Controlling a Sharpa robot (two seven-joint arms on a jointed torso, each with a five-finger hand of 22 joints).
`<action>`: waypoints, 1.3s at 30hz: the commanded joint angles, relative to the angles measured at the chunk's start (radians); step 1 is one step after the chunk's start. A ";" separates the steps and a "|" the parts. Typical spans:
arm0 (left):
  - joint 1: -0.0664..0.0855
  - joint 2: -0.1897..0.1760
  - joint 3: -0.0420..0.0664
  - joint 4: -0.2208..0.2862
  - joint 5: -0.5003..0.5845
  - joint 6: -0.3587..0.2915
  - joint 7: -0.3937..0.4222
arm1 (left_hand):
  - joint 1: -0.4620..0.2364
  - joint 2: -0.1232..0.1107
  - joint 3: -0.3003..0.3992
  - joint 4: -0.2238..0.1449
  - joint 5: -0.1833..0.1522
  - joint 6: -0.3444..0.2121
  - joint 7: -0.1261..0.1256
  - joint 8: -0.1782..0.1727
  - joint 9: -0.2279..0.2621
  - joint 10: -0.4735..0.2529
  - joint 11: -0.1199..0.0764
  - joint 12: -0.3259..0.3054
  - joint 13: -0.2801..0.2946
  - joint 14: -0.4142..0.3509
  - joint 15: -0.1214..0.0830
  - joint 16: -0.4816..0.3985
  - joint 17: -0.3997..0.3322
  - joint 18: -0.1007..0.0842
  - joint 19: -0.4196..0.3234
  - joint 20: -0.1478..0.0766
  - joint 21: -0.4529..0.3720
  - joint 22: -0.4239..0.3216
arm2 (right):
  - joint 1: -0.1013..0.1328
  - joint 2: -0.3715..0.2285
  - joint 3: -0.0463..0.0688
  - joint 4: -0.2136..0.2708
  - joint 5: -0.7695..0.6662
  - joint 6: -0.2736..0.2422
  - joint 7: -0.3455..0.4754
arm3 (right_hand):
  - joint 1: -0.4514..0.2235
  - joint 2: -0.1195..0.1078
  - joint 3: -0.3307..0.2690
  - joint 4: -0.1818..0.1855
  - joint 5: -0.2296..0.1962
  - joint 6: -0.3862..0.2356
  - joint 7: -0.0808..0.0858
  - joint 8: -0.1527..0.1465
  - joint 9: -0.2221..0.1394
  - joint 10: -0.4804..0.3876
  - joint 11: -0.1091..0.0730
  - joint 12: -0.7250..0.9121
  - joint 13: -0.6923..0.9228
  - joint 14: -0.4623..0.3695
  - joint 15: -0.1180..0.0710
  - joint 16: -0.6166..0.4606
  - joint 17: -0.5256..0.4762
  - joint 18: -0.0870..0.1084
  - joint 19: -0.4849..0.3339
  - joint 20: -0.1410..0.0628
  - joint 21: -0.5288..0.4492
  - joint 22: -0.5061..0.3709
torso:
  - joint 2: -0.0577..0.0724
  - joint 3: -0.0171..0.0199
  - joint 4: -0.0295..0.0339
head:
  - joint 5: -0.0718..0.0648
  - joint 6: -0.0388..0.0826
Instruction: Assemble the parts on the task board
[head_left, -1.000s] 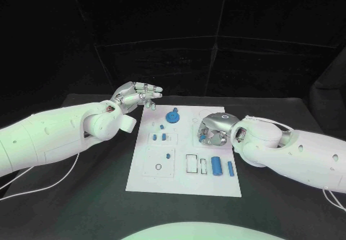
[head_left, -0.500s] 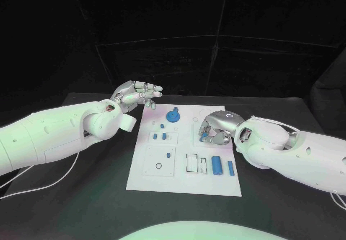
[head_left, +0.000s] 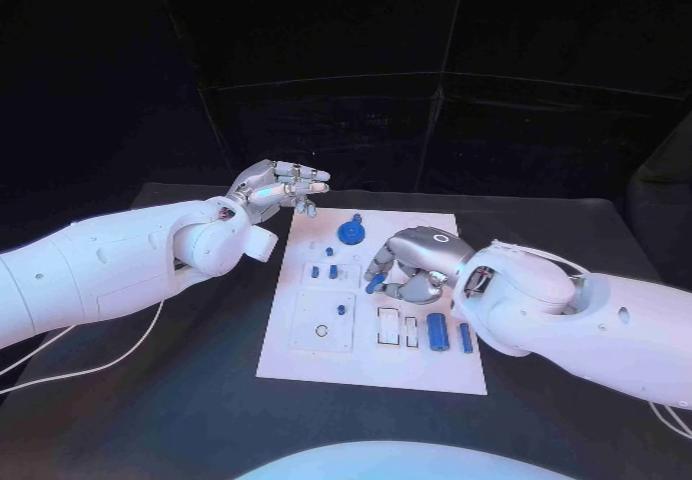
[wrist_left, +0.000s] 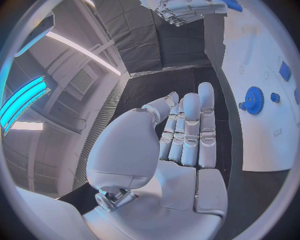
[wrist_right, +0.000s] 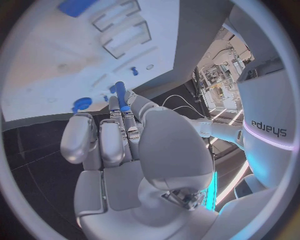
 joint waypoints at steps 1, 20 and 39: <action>0.002 0.004 0.001 -0.003 0.004 0.012 0.005 | 0.002 0.004 0.000 -0.004 -0.001 0.004 0.002 0.004 -0.002 -0.008 -0.001 0.005 0.001 -0.004 0.000 -0.007 -0.001 0.005 -0.006 -0.004 -0.007 -0.001 | -0.007 0.042 0.000 -0.008 0.045 -0.010 0.106 | -0.004 -0.008 0.010 -0.003 0.010 -0.002 0.012 -0.007 -0.002 0.008 -0.004 -0.008 -0.001 0.021 0.002 0.005 0.000 -0.013 -0.001 0.004 0.005 -0.002 | 0.001 -0.0013 0.0053 | 0.004 -0.004; 0.002 0.017 0.001 -0.007 0.004 0.013 0.003 | 0.002 0.004 0.000 -0.004 -0.001 0.004 0.002 0.004 -0.002 -0.008 -0.001 0.005 0.001 -0.004 0.000 -0.007 -0.001 0.005 -0.006 -0.004 -0.007 -0.001 | -0.082 0.193 -0.003 -0.120 -0.054 0.072 0.095 | -0.008 -0.016 0.025 -0.013 0.014 -0.010 0.019 -0.015 -0.004 0.002 0.003 -0.022 -0.002 0.020 0.008 0.005 -0.004 -0.012 -0.003 0.009 0.005 -0.003 | 0.001 0.0009 0.0001 | 0.039 -0.015; 0.002 0.019 0.001 -0.009 0.004 0.013 0.001 | 0.002 0.004 0.000 -0.005 -0.001 0.003 0.003 0.004 -0.002 -0.009 0.000 0.006 0.001 -0.004 0.000 -0.007 -0.002 0.005 -0.006 -0.004 -0.007 -0.001 | -0.091 0.229 -0.005 -0.167 -0.146 0.104 0.041 | -0.008 -0.015 0.031 -0.017 0.016 -0.011 0.019 -0.016 -0.004 0.002 0.003 -0.024 -0.002 0.019 0.009 0.004 -0.007 -0.012 -0.004 0.010 0.004 -0.006 | 0.001 0.0006 0.0004 | 0.044 -0.021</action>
